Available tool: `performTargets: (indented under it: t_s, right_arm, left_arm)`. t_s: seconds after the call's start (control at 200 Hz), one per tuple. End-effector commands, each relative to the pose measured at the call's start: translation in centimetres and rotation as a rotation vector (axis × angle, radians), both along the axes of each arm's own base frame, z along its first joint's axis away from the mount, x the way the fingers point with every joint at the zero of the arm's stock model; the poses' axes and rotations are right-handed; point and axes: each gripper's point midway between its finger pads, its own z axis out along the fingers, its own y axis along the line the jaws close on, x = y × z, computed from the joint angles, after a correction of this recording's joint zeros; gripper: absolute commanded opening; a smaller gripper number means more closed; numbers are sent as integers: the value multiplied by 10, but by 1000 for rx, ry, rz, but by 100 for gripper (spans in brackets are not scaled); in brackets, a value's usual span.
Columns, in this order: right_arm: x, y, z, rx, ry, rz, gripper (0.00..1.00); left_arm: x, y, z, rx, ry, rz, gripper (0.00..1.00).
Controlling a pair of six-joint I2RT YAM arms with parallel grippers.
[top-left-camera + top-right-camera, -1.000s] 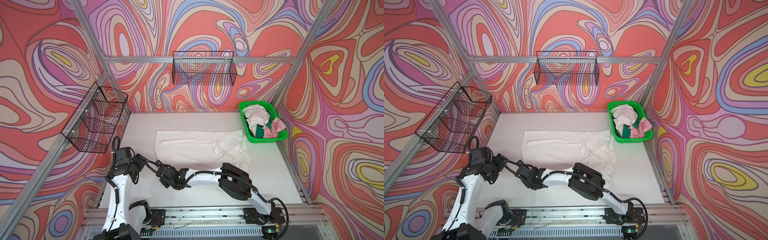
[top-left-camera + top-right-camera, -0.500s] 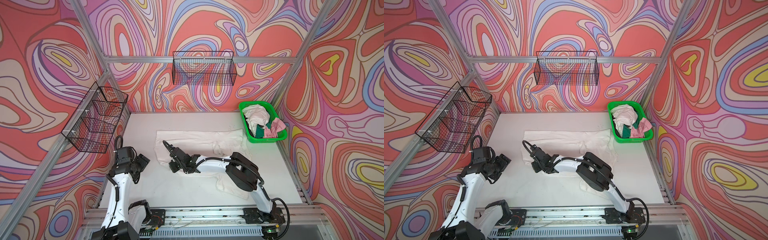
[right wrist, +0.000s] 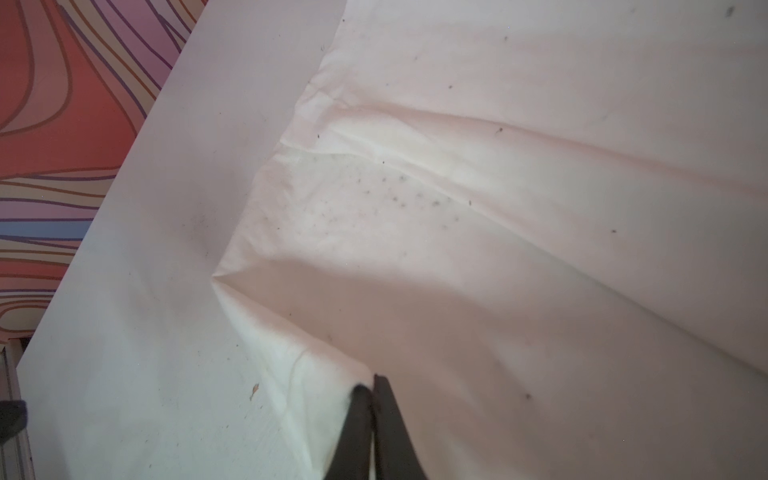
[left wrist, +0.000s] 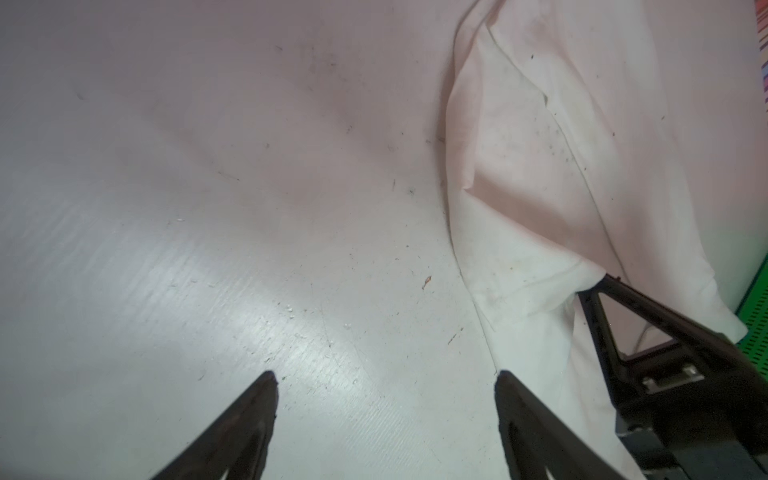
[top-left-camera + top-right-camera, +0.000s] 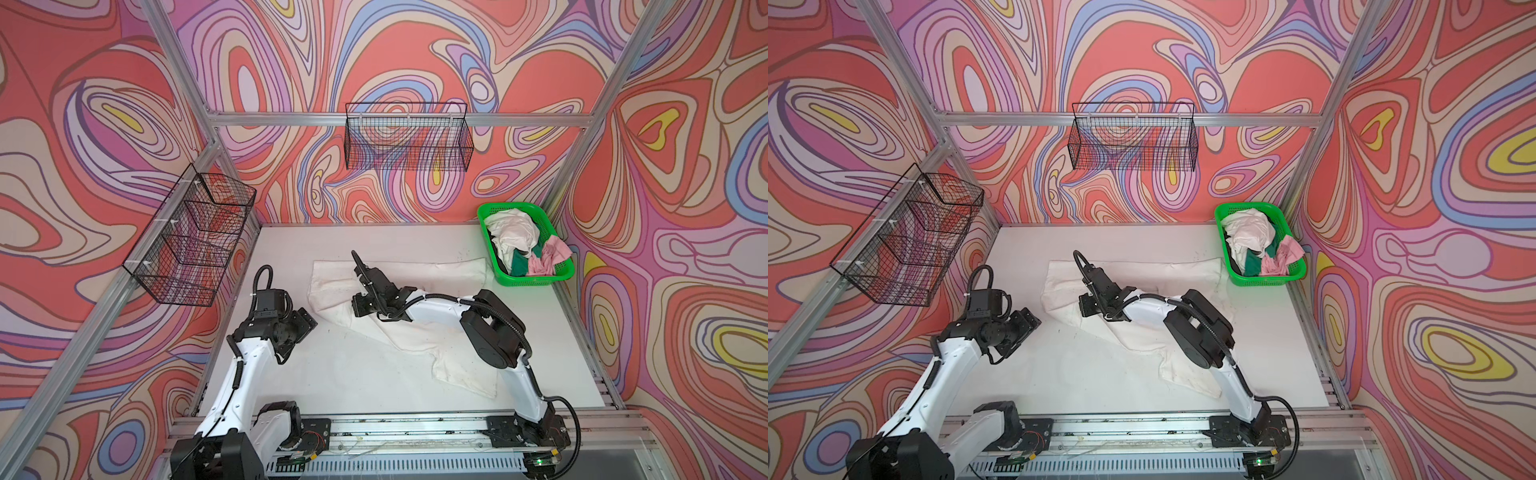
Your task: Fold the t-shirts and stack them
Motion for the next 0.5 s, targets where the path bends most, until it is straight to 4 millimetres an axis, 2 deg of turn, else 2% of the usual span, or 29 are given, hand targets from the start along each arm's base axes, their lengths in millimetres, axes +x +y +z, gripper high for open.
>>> performTargets:
  t_s: [0.0, 0.2, 0.33, 0.431, 0.496]
  right_arm:
    - [-5, 1, -14, -36, 20, 17, 0]
    - [-8, 0, -25, -39, 39, 20, 0]
    - [-7, 1, -26, -37, 40, 19, 0]
    - [-10, 2, -28, -33, 52, 27, 0]
    - [-12, 2, -30, -32, 58, 28, 0]
  left_arm:
    - [1, -21, -10, -28, 17, -75, 86]
    - [15, -72, -20, -148, -32, -127, 85]
    - [24, -103, -32, -139, -10, -190, 83]
    - [30, -109, -41, -70, 15, -227, 80]
    - [33, -106, -47, -14, 23, -240, 77]
